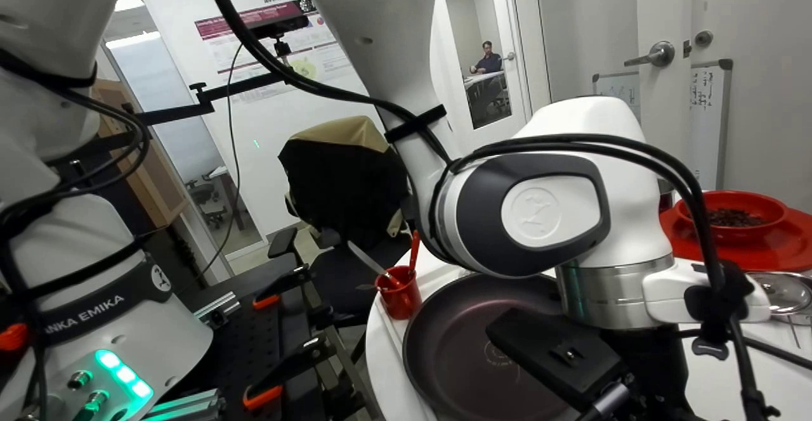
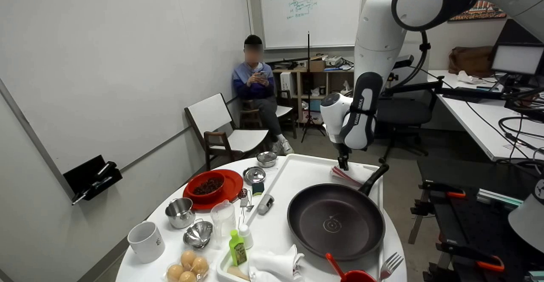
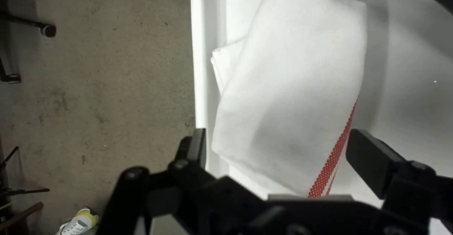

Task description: Wipe the pan with the white towel

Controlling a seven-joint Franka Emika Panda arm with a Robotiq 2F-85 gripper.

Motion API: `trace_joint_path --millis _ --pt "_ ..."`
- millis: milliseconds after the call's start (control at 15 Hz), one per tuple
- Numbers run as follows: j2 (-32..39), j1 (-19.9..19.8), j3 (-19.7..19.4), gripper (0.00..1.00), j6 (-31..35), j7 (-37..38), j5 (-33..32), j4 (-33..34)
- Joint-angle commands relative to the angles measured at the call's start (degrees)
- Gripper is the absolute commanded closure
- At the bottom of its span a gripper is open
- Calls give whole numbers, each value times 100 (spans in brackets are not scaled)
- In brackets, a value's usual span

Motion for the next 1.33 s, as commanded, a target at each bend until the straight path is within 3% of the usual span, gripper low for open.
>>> trace_joint_path --millis 0,1067,1267 --pt "385 186 -170 0 101 -61 11 288" --pt "835 380 -325 0 10 -385 -43 456" --pt "798 203 -151 0 -240 -582 12 560"
